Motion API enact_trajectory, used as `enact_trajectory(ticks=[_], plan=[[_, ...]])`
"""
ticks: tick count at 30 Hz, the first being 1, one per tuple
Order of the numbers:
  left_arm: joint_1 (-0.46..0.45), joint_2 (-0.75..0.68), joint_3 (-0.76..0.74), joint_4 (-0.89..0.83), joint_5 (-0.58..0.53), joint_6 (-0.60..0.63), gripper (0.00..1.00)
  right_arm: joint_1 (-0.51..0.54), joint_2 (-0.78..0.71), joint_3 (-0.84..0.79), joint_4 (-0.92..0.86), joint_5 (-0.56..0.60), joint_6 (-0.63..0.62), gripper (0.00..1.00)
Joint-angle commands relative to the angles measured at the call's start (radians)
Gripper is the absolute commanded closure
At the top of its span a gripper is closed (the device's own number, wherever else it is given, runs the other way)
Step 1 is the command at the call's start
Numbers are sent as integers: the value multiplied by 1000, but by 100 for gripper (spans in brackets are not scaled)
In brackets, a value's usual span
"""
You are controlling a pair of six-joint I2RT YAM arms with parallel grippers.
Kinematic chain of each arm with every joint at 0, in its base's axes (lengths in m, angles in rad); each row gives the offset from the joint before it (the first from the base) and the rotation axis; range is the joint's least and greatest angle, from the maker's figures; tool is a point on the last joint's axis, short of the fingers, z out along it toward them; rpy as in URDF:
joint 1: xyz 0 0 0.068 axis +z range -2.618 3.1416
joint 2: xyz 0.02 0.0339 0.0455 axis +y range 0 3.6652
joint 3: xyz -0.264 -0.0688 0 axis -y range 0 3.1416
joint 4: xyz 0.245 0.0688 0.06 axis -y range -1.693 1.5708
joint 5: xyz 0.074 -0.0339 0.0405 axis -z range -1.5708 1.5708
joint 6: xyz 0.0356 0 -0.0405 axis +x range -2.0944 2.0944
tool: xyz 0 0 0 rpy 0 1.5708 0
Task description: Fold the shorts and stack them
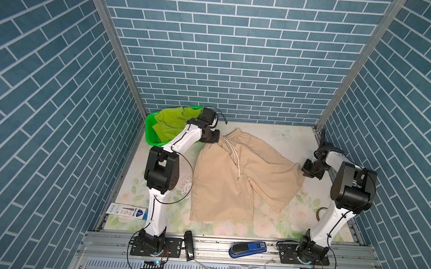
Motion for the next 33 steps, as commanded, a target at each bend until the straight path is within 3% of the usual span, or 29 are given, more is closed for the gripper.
enact_trajectory(ticks=[1,5,6,8,9,14,18,21,26,29,33], plan=[[-9,27,62,35,23,-31,100,-26,75,138,21,29,-3,100],[-25,63,126,32,24,-64,100,-52,149,277,59,16,3,100],[-25,68,141,26,21,-69,100,-53,165,310,58,6,-10,96],[-24,72,170,-1,-9,-65,100,-52,168,345,40,-13,-29,71],[-23,70,177,-11,-23,-56,100,-52,151,342,34,-32,-32,65],[-20,83,202,-48,-59,-3,100,-40,-59,85,94,-107,30,34],[-15,78,142,-3,-70,10,100,46,-302,-199,140,-101,87,30],[-1,70,107,21,-55,17,100,270,-503,-354,135,-16,99,29],[14,34,44,50,-64,61,100,905,-716,-490,198,223,175,29],[26,18,10,59,-62,79,100,1255,-675,-502,276,424,128,29],[37,-9,-55,101,-58,90,100,1530,-481,-433,360,590,51,30]])
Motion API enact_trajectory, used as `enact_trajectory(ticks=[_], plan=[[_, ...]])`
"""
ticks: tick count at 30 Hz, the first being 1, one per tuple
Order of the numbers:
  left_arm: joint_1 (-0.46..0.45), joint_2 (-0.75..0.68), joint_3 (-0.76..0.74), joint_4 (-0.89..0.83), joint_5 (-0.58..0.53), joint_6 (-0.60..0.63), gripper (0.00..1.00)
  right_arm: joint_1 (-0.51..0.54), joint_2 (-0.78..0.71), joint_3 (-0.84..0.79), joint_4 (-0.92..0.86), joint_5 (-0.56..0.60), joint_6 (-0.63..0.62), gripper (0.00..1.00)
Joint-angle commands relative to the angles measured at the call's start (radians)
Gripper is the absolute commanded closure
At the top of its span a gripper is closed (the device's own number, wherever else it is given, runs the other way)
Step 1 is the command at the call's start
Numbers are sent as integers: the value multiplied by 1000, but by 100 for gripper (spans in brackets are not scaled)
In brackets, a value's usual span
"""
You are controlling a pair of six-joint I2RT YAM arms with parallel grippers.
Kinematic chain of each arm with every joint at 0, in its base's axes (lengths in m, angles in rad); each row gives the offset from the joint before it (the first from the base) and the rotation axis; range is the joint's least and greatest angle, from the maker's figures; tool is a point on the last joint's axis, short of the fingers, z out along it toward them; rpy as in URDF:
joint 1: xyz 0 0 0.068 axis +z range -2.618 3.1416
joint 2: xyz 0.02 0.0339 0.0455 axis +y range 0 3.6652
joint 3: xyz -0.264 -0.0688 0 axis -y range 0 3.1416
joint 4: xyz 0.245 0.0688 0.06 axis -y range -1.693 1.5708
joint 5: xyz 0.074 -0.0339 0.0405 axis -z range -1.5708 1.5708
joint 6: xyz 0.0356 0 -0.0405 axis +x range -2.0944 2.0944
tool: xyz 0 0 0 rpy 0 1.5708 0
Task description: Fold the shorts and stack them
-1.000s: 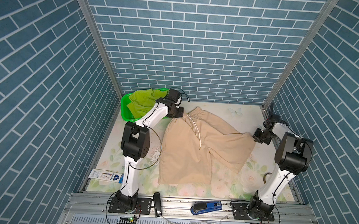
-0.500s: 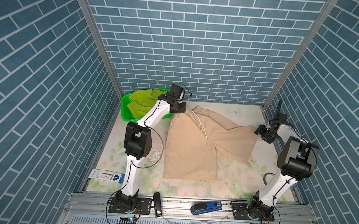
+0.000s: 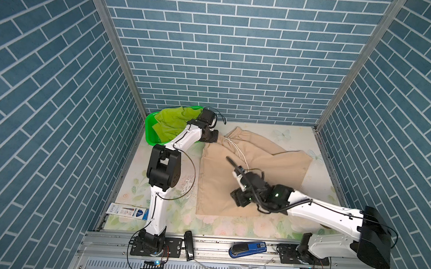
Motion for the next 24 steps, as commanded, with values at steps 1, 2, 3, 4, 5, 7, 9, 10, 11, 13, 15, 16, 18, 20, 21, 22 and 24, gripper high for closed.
enact_trajectory(ticks=[1,2,3,4,5,7,9,10,11,13,15,16,18,20,21,22,24], plan=[[16,-59,-44,44,-3,32,100,164,170,59,63,263,-69,29],[18,-62,-54,50,4,35,100,212,222,94,71,283,-96,29],[20,-64,-62,55,15,39,100,241,266,127,75,286,-114,29],[23,-65,-68,57,22,43,100,263,312,157,82,278,-129,29],[25,-67,-71,60,23,47,100,276,347,178,93,259,-143,29],[32,-68,-78,59,31,51,100,291,411,218,129,214,-173,29],[40,-72,-87,58,47,54,100,299,454,251,147,187,-193,29],[43,-73,-90,54,56,57,100,300,474,263,156,169,-205,29],[46,-74,-93,52,60,58,100,300,489,275,158,154,-215,29],[52,-72,-96,41,67,67,100,301,523,299,156,128,-235,29],[55,-70,-92,26,66,77,100,301,550,317,152,104,-252,30],[56,-71,-91,19,63,82,100,302,564,323,147,88,-262,30],[57,-70,-93,16,58,86,100,301,588,340,133,69,-281,33],[61,-69,-88,13,57,86,100,299,604,351,123,56,-290,35],[62,-69,-83,7,59,86,100,299,608,348,122,52,-294,35],[63,-67,-79,5,60,87,100,298,612,345,119,48,-294,36],[63,-65,-74,-1,61,89,100,296,618,338,116,44,-299,37]])
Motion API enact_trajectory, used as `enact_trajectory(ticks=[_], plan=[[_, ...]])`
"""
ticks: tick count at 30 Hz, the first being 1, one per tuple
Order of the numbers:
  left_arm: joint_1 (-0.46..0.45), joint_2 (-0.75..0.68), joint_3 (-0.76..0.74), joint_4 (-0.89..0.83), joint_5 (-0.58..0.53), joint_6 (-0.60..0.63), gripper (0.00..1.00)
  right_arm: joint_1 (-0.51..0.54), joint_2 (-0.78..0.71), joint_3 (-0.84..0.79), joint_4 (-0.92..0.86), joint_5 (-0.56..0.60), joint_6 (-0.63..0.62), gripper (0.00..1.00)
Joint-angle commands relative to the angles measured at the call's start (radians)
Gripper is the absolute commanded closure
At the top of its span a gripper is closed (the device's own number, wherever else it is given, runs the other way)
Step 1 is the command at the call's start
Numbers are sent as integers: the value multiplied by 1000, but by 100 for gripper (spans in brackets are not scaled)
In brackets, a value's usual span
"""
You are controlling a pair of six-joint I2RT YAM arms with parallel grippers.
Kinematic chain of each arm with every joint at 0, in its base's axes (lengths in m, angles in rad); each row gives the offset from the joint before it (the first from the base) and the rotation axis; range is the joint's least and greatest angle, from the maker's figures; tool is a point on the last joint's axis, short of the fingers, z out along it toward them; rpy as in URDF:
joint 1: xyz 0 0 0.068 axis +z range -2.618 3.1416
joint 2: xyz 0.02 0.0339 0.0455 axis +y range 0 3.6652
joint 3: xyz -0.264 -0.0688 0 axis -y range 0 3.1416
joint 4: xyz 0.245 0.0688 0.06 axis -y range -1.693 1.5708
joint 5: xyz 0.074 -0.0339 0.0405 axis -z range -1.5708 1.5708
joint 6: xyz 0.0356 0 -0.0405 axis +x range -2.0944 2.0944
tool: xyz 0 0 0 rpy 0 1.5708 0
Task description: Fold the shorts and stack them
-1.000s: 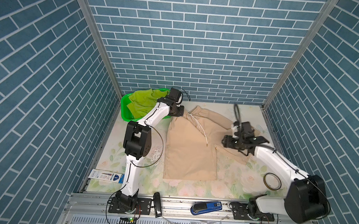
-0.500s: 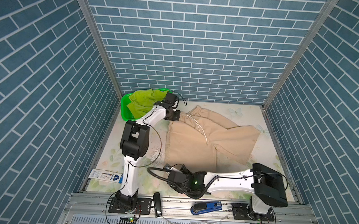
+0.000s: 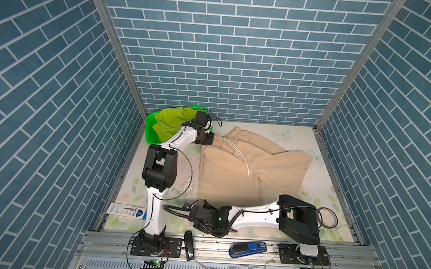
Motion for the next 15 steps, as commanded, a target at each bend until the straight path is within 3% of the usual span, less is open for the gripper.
enact_trajectory(ticks=[1,4,8,11,15], plan=[[17,-32,10,-31,-4,19,100,-4,23,10,-25,-33,-43,37],[17,-24,18,-44,-3,21,100,-11,54,35,-52,-32,-38,45],[17,-19,20,-54,-5,21,100,-24,77,65,-79,-31,-24,72],[17,-21,23,-60,-10,19,100,-28,33,29,-57,-22,-3,98],[17,-21,43,-108,-35,14,100,-27,-153,-116,-8,4,68,100]])
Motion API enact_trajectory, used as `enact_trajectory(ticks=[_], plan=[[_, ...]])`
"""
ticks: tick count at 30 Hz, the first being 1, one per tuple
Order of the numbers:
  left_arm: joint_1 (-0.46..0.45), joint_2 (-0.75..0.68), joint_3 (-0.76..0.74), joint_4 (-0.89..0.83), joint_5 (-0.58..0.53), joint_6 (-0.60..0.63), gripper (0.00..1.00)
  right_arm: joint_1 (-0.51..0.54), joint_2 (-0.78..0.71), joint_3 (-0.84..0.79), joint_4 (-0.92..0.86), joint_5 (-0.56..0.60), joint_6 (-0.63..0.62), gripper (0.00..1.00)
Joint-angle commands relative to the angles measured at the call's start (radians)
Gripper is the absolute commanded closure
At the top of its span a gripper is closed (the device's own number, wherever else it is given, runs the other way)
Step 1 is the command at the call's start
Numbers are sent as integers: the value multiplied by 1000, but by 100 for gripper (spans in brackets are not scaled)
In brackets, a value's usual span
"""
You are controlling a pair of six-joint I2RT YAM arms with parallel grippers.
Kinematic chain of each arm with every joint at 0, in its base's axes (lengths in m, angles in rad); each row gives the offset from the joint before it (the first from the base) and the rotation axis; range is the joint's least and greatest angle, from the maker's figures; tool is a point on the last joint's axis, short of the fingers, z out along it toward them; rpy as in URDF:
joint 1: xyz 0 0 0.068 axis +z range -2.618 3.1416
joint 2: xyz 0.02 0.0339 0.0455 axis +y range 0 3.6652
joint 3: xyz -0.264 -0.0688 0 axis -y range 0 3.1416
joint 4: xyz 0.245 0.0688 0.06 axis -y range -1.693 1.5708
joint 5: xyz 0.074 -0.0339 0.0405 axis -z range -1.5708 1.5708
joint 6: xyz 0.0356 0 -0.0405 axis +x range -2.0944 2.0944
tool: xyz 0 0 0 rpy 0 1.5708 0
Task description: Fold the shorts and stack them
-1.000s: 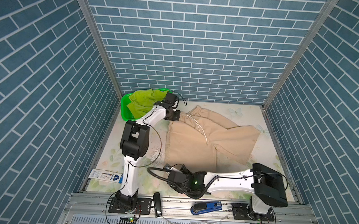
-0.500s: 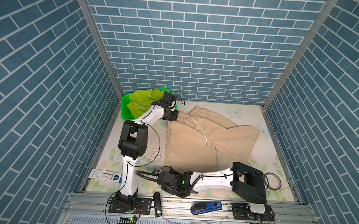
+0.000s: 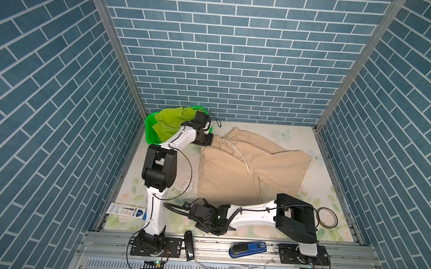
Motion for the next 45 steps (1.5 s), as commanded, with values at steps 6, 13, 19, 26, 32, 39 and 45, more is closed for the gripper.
enact_trajectory(ticks=[6,13,19,26,32,39,45], plan=[[12,-94,-33,-107,-80,-67,100,24,-528,-354,-41,156,225,100],[11,-231,-250,24,-58,-157,100,28,-747,-481,-163,223,278,100],[11,-171,-121,-37,-67,-109,100,40,-465,-293,-141,119,83,60],[11,-151,-57,-77,-72,-65,100,45,-211,-123,-6,-22,-53,45],[12,-150,-66,-75,-75,-57,100,43,-79,-39,-5,-95,-94,40],[12,-138,-60,-66,-66,-63,100,30,3,-11,-12,-97,-135,39],[12,-140,-69,-64,-64,-63,100,14,60,23,-16,-63,-131,43]])
